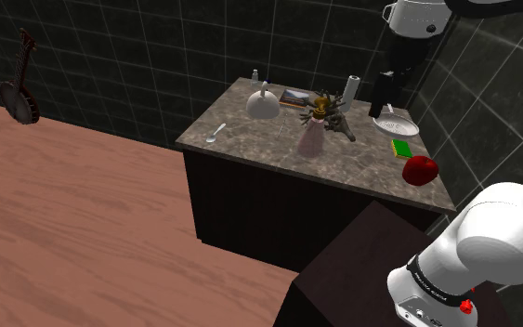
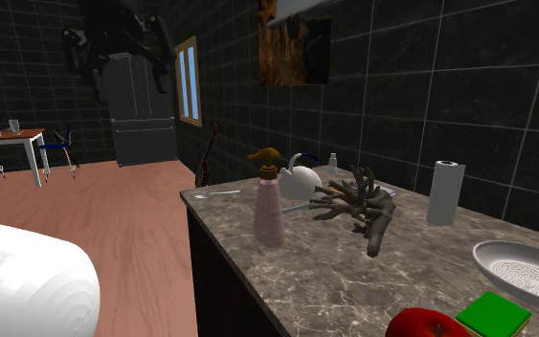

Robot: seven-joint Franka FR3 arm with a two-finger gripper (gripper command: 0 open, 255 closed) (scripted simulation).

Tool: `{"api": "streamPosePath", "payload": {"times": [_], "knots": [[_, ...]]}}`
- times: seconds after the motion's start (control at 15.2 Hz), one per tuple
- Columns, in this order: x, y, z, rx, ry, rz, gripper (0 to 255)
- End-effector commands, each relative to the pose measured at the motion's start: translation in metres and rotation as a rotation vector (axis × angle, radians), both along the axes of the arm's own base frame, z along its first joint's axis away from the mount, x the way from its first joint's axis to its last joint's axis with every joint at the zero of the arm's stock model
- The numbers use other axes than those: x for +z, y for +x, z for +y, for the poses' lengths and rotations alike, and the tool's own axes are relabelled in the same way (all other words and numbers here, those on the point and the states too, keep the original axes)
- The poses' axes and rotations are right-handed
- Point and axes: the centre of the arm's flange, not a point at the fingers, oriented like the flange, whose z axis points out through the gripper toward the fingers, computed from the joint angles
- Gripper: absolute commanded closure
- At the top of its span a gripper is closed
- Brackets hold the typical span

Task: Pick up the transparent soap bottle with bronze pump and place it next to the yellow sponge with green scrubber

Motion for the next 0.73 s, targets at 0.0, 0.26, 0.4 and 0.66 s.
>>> {"api": "streamPosePath", "payload": {"times": [0.0, 0.26, 0.4, 0.66], "knots": [[0.000, 0.000, 0.000, 0.000, 0.000, 0.000, 0], [-0.010, 0.044, -0.036, 0.004, 0.037, 0.016, 0], [-0.016, 0.066, -0.054, 0.005, 0.056, 0.025, 0], [-0.029, 0.110, -0.090, 0.009, 0.093, 0.041, 0]]}}
